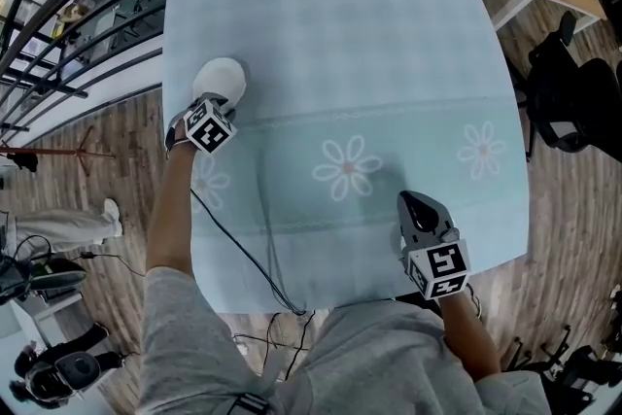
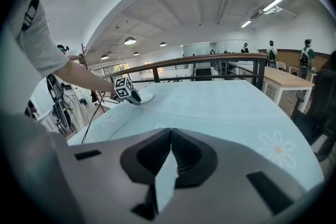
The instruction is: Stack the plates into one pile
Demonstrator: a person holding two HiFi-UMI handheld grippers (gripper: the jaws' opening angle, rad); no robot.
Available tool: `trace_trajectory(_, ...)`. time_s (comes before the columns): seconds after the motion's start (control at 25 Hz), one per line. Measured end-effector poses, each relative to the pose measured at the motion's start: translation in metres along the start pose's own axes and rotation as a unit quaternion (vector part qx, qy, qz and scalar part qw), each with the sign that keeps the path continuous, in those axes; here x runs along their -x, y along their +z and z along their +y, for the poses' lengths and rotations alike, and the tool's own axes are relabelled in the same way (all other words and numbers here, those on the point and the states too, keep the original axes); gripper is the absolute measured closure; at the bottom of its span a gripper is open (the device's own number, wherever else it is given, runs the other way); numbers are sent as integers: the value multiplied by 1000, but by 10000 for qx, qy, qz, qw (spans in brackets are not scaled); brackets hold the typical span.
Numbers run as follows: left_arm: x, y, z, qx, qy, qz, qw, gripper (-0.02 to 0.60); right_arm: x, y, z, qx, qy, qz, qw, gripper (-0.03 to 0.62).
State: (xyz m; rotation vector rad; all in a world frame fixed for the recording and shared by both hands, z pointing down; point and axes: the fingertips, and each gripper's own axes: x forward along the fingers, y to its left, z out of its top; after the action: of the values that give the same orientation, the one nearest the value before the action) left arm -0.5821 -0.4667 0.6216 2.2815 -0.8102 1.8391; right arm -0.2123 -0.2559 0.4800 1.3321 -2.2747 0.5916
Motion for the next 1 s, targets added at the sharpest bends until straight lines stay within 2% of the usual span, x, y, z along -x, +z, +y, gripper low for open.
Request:
trace_trajectory(0.36, -3, 3, 0, -111, -269, 43, 9996, 500, -14, -1, 5, 33, 125, 71, 9999, 569)
trace_trajectory(0.52, -2, -2, 0, 118, -192, -10, 9997, 514, -17, 0, 19, 152, 218, 71, 9996, 569)
trace_trajectory(0.68, 4, -4, 5, -157, 403, 73, 9990, 552, -10, 3, 18, 280, 228, -1, 9994, 569)
trace_trajectory(1.0, 48, 12, 15, -181, 1339, -98, 9908, 563, 20, 8, -7, 190, 54, -328, 9993, 569)
